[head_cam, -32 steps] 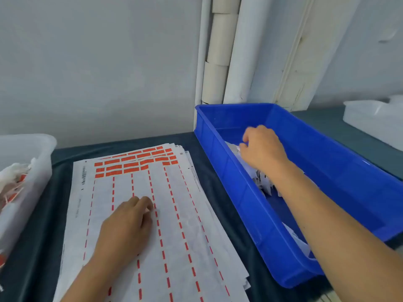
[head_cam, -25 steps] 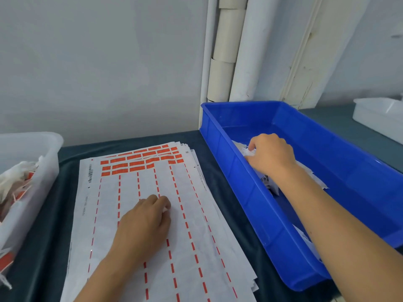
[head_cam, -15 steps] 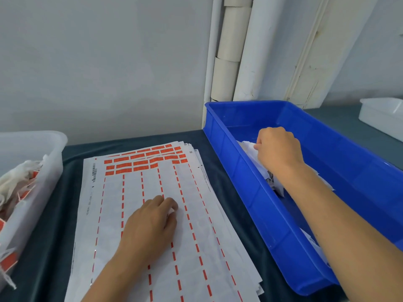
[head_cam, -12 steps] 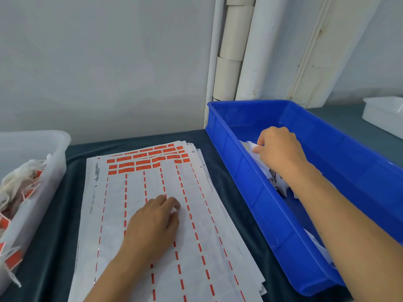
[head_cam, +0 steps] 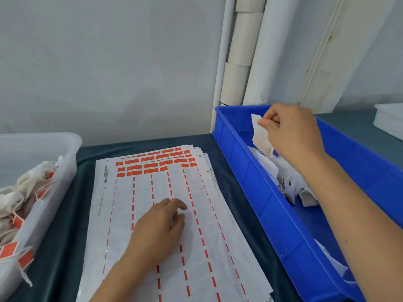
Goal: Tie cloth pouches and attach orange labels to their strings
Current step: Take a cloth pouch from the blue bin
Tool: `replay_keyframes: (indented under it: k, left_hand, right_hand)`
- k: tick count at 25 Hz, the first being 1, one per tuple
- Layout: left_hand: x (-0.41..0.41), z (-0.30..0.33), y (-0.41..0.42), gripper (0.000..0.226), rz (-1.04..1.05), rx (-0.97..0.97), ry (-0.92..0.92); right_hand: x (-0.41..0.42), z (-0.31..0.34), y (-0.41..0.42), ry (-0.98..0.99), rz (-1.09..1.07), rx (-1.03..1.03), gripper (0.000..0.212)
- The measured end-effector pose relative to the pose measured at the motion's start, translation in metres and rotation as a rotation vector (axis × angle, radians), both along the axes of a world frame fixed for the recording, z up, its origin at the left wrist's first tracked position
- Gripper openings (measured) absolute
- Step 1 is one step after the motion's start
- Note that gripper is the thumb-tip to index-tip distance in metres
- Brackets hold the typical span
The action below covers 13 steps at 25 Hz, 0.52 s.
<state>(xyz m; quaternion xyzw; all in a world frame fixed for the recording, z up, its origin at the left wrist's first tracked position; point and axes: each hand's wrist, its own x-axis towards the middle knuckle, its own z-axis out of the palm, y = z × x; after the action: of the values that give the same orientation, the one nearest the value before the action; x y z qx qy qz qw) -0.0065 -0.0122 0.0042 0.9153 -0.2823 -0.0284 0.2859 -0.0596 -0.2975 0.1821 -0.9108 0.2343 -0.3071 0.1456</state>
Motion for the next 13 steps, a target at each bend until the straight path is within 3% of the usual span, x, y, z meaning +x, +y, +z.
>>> replay_keyframes:
  k: [5,10,13]
  left_hand:
    - [0.004,0.026,0.014,0.023,0.070,-0.367,0.156]
    - [0.023,0.034,0.042,0.053,-0.026,-0.726,0.293]
    - [0.033,0.022,0.056,0.033,0.065,-0.767,0.287]
  right_hand:
    - [0.028,0.005,0.070,-0.069,0.335,0.061,0.012]
    - [0.058,-0.035,0.141,0.190,0.703,0.217,0.011]
    - [0.074,-0.079,0.165,0.279,0.809,0.379,0.012]
